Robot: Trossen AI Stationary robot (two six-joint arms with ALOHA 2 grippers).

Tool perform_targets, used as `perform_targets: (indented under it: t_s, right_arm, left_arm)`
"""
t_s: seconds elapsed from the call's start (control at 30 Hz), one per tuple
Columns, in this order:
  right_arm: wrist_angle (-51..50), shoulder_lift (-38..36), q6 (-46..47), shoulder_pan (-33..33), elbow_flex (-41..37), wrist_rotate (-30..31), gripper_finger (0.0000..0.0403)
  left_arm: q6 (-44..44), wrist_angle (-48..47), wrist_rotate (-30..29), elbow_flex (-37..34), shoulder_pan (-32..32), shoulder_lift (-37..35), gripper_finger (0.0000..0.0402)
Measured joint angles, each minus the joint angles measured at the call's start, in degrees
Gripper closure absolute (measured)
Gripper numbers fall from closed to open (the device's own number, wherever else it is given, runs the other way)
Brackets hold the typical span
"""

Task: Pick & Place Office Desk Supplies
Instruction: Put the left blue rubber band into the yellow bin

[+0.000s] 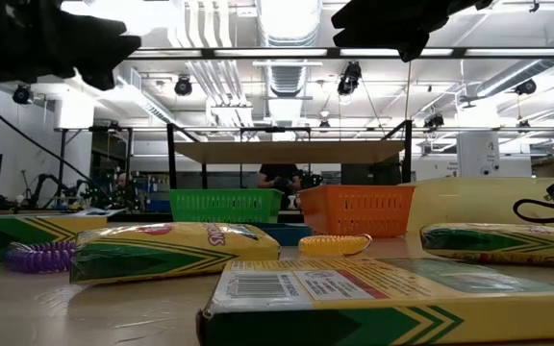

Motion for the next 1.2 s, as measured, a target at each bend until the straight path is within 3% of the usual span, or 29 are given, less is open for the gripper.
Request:
perform_targets:
  t_s: [0.17,0.8,1.2]
  right_arm:
    - [0.0,0.0,-0.1,0.0,0.0,0.0,0.0220]
    - [0.0,0.0,0.0,0.0,0.0,0.0,0.0220]
    - [0.0,0.0,-0.1,0.0,0.0,0.0,0.0220]
  left_arm:
    - [4.4,-3.8,-0.4,-1.1,0.0,-3.6,0.0217]
    - [4.0,-8.0,-0.5,-1.1,0.0,-3.9,0.0217]
    - [3.9,-26.4,-0.6,-1.1,0.0,-3.9,0.0217]
